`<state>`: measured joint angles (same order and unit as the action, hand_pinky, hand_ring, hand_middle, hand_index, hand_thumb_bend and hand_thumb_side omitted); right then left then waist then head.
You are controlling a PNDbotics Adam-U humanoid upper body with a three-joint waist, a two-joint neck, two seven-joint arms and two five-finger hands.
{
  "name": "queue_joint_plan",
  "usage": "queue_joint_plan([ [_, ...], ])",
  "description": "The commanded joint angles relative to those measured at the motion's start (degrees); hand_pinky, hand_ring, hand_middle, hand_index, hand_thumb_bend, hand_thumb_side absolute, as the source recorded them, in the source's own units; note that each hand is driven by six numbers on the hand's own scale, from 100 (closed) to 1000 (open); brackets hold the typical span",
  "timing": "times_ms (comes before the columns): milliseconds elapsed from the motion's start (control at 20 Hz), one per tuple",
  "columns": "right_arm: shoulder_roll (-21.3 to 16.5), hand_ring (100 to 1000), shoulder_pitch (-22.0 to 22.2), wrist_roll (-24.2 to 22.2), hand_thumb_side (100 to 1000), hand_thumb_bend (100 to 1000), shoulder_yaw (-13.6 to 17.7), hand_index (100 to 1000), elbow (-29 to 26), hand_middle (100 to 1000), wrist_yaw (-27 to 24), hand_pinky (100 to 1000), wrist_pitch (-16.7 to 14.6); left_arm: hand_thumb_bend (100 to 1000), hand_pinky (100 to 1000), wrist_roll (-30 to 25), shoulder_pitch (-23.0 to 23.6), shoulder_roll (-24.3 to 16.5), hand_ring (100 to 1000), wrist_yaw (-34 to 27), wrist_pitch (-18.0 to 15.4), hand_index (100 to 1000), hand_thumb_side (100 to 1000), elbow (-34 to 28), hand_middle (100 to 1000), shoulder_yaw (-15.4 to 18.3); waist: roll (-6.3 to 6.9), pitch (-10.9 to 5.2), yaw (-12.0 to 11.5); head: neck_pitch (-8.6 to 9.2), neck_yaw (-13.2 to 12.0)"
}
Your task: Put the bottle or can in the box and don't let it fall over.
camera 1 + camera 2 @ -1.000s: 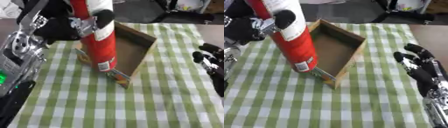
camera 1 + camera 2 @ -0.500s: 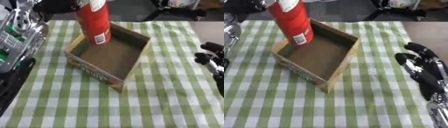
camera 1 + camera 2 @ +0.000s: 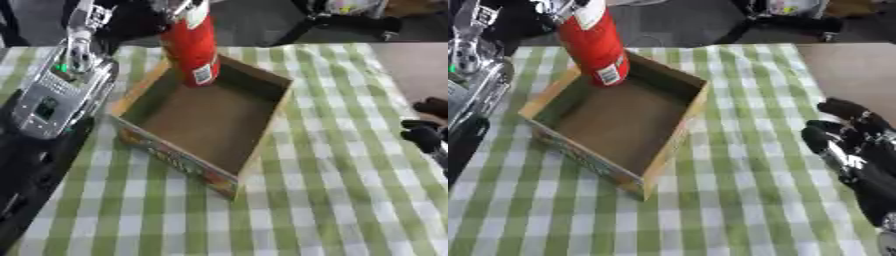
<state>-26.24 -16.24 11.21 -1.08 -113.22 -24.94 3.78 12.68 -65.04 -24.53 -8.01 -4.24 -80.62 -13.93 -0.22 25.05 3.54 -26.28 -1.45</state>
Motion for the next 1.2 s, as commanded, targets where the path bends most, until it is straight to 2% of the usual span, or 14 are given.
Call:
queue_joint_plan([
  [50, -0.45, 734, -0.77, -0.52, 243, 609, 0.1, 780, -1.37, 780, 0.61, 764, -0.26, 161, 314, 0.65, -1.46, 0.21, 462, 0.11, -1.61, 374, 100, 1.95, 315, 1.0, -0.05, -0.68, 0.28, 1.78, -0.14],
  [150, -0.27, 733, -0.8, -0.6, 240, 609, 0.08, 780, -1.37, 780, 0.79, 764, -0.3, 338, 458, 0.32, -1.23, 0.41, 595, 0.41, -1.67, 503, 100, 3.14, 456, 0.77, -0.12, -0.19, 0.4, 2.15, 0.02],
  [200, -0.18, 734, -0.8, -0.62, 238, 609, 0.07, 780, -1.37, 780, 0.85, 764, -0.3, 472, 603, -0.13, -1.12, 0.47, 750, 0.88, -1.47, 629, 100, 3.73, 581, 0.6, -0.16, 0.01, 0.45, 2.29, 0.06],
  [250, -0.09, 734, -0.79, -0.66, 238, 609, 0.05, 780, -1.37, 780, 0.91, 765, -0.29, 582, 724, -0.81, -1.03, 0.48, 883, 1.57, -1.09, 746, 204, 4.42, 694, 0.39, -0.19, 0.18, 0.5, 2.36, 0.09],
  [350, 0.07, 734, -0.77, -0.68, 237, 609, 0.05, 780, -1.37, 780, 0.99, 764, -0.26, 662, 817, -2.48, -0.92, 0.28, 989, 3.25, -0.39, 835, 320, 5.6, 781, 0.08, -0.24, 0.4, 0.54, 2.45, 0.14],
  [400, 0.12, 734, -0.76, -0.68, 237, 609, 0.05, 781, -1.37, 780, 1.0, 764, -0.23, 670, 825, -3.37, -0.9, 0.24, 997, 4.15, -0.13, 842, 333, 6.07, 786, 0.1, -0.27, 0.46, 0.52, 2.46, 0.19],
  [450, 0.17, 734, -0.73, -0.68, 236, 608, 0.04, 781, -1.37, 780, 1.01, 765, -0.17, 723, 861, -4.22, -0.77, 0.16, 1000, 4.99, 0.3, 870, 404, 6.67, 814, 0.04, -0.31, 0.47, 0.44, 2.36, 0.27],
  [600, 0.23, 733, -0.57, -0.67, 235, 608, 0.03, 781, -1.37, 780, 1.02, 765, 0.0, 740, 865, -6.81, -0.67, 0.19, 1000, 7.67, 1.61, 872, 411, 7.55, 819, 0.55, -0.43, 0.39, 0.16, 2.19, 0.32],
  [800, 0.3, 734, -0.32, -0.66, 236, 608, 0.01, 781, -1.37, 781, 0.96, 765, 0.2, 716, 847, -7.85, -0.35, 0.4, 1000, 10.45, 2.85, 870, 379, 7.25, 808, 1.78, -0.58, -0.05, -0.25, 1.87, 0.39],
  [1200, -0.17, 734, 0.45, -0.37, 239, 611, 0.29, 781, -1.37, 782, 0.79, 765, 0.33, 698, 834, -6.72, 1.28, -1.65, 1000, 8.26, 4.97, 867, 367, 4.07, 806, 3.22, -1.2, -1.52, -2.13, 0.91, 1.44],
])
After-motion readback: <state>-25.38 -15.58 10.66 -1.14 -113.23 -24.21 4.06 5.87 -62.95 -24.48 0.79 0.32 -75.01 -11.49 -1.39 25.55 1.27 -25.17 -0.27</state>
